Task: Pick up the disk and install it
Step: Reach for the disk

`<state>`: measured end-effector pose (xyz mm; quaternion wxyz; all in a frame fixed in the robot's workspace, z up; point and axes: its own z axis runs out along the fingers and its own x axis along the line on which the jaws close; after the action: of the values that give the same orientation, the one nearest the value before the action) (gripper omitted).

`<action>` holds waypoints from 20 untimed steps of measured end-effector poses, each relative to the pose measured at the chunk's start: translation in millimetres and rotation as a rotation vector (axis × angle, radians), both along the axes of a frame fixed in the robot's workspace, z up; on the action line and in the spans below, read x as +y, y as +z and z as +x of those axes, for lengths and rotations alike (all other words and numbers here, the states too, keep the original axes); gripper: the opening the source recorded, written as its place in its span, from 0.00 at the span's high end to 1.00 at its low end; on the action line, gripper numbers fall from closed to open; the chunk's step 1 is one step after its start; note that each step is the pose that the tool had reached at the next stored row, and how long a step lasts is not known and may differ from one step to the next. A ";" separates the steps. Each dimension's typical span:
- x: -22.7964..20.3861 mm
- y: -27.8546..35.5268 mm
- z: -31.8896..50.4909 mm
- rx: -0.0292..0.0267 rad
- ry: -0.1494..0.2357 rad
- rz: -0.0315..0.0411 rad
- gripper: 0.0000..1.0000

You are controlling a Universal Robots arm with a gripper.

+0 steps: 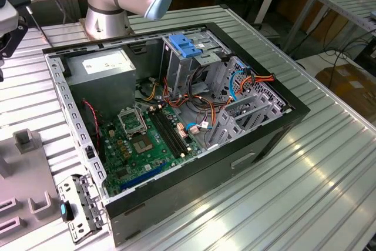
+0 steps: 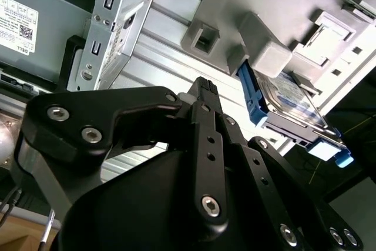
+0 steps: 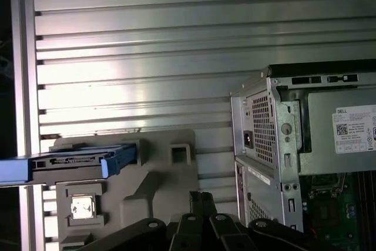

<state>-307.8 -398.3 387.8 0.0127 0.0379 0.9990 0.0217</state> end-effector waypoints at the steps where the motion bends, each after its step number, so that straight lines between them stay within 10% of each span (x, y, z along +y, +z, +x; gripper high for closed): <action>1: 0.0 0.0 -1.1 0.0001 0.000 0.0000 0.89; 20: 0.0 0.0 -25.9 0.0000 0.000 0.0000 0.89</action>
<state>-333.7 -398.3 387.8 0.0127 0.0379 0.9990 0.0217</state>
